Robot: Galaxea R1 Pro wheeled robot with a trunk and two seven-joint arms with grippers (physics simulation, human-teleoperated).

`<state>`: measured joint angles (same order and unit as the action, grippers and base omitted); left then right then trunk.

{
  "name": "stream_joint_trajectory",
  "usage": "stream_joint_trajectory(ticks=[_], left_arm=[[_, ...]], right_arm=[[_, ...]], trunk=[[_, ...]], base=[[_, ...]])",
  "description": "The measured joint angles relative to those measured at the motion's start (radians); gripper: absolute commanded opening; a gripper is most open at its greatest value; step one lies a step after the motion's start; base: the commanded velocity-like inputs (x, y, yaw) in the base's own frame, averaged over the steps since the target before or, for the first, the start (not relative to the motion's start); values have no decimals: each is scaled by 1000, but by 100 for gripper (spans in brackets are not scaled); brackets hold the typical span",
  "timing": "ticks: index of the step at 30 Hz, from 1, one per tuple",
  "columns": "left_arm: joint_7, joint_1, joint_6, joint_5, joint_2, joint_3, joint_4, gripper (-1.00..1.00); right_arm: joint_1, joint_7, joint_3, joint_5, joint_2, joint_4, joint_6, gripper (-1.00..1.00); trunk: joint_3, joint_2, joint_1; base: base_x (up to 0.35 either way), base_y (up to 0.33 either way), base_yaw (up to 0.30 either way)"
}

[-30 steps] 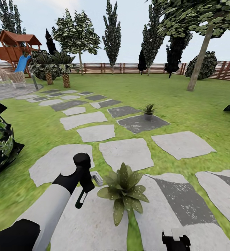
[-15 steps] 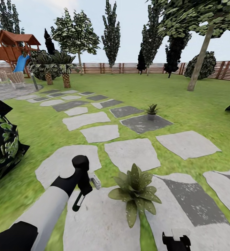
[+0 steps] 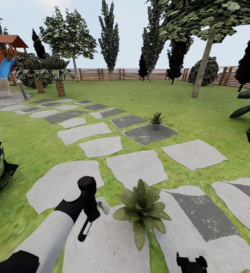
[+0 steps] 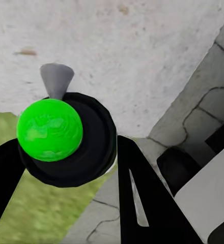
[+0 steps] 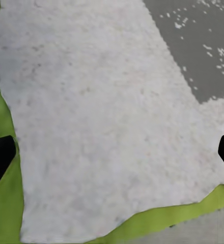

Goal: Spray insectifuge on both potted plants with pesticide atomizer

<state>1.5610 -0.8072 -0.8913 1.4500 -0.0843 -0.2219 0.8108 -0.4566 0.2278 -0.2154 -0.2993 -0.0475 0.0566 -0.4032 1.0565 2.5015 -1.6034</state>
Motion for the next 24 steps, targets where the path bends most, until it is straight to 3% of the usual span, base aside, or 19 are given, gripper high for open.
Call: stream_joint_trajectory(ticks=[9,13,18,24], left_arm=[[0,8,0,-3,-1,-1,0,-100],[0,26,0,2,-1,-2,0,-100],[0,51,0,7,3,3,1,-100],[0,53,0,-1,45,5,1,-100]], right_arm=[[0,2,0,0,0,0,0,100],[0,2,0,0,0,0,0,100],[0,2,0,0,0,0,0,100],[0,0,0,0,0,0,0,100]], trunk=[[0,0,0],[0,0,0],[0,0,0],[0,0,0]], base=[[248,155,0],[64,6,-14],[4,0,-216],[0,0,-259]])
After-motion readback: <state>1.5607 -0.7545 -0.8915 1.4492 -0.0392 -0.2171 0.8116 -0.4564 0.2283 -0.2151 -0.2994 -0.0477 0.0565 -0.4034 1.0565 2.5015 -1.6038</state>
